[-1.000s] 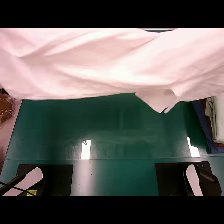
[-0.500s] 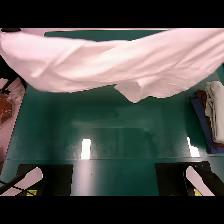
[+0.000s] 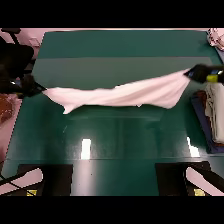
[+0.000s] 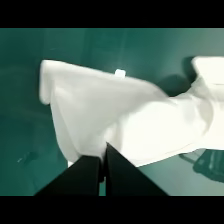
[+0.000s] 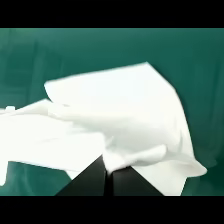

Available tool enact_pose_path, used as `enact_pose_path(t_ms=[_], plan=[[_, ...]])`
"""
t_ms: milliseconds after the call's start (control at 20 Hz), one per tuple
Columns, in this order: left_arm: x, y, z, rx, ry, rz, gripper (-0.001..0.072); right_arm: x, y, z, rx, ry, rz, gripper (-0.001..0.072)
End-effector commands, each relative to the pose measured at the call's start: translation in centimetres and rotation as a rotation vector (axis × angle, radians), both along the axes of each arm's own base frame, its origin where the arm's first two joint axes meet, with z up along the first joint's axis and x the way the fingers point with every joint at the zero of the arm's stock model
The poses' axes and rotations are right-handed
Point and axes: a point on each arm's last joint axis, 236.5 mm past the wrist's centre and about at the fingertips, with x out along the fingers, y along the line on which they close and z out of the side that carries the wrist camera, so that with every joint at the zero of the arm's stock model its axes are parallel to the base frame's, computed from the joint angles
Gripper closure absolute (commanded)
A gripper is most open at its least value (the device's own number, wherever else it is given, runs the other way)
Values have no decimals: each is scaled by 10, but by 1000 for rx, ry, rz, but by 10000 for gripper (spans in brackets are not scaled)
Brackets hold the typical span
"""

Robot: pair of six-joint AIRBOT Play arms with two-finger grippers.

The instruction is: Fold the shirts.

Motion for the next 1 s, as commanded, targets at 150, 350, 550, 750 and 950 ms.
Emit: enact_pose_path(t_ms=[150, 350, 550, 750, 950], plan=[[-9, -22, -65, 91, 97, -96, 683, -65, 19, -127, 95, 330, -9, 692], [-49, 15, -94, 274, 276, -138, 682, -101, 29, -170, 134, 457, -13, 691], [-67, 15, -96, 288, 332, -192, 681, -120, 36, -186, 158, 517, -12, 691], [-60, -24, -62, 137, 222, -238, 165, -114, 33, -170, 134, 446, -19, 413], [-64, -25, 1, 185, 40, -211, 164, -104, 22, -131, 68, 262, -55, 135]])
